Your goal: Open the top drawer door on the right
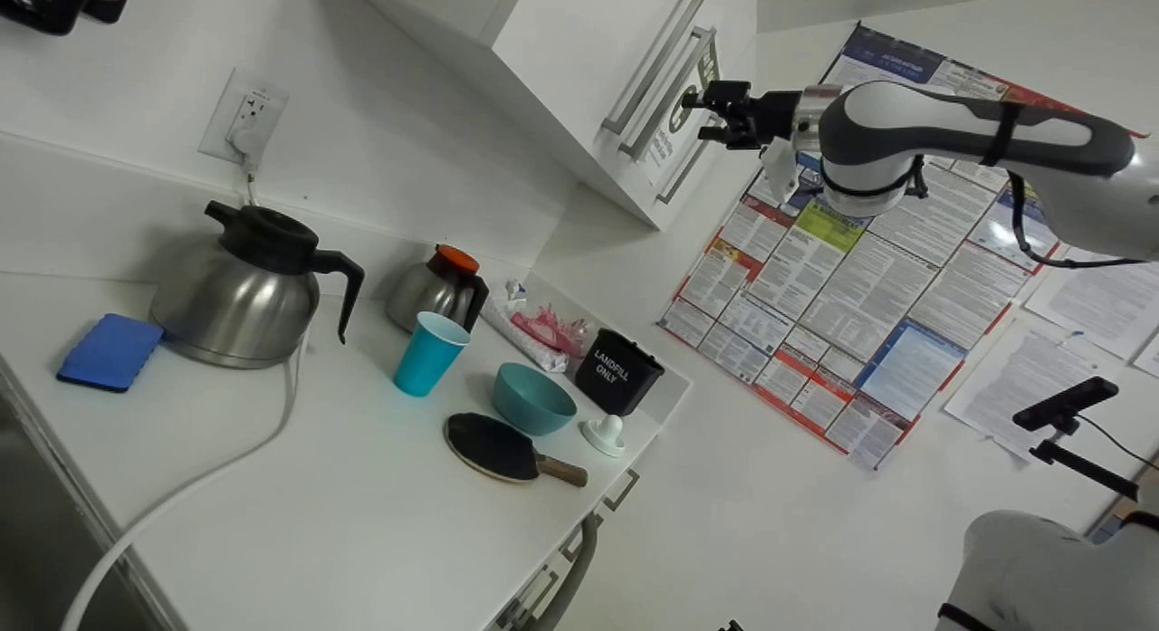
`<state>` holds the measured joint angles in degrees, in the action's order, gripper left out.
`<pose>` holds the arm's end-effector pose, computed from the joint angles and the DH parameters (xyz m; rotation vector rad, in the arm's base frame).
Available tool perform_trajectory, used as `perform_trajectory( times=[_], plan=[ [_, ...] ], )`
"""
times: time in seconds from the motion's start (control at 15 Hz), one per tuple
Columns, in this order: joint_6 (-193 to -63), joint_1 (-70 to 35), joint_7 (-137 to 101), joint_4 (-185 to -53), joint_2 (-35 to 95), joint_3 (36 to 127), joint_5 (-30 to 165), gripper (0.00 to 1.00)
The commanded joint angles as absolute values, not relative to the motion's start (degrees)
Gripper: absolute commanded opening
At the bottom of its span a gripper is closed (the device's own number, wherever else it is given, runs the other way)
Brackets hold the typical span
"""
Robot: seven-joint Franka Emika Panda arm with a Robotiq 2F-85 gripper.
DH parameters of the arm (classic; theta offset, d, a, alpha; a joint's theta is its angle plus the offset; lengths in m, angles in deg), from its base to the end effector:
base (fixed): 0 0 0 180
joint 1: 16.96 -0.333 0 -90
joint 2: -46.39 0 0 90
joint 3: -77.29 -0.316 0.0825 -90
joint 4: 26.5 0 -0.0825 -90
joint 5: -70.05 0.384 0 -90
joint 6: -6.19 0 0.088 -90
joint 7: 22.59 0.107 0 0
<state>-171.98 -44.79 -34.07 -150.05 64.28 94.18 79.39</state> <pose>0.5046 0.0591 0.6766 -2.4013 -0.2178 -1.7296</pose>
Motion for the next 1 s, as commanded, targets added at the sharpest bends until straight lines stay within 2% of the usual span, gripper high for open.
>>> perform_trajectory(
  times=[0.0, 0.93],
  plan=[
    [-173.0, -53.5, -39.4, -145.1, 61.4, 101.6, 84.0, 1.00],
    [-172.7, -74.6, -47.8, -141.9, 60.9, 120.9, 87.4, 1.00]
  ],
)
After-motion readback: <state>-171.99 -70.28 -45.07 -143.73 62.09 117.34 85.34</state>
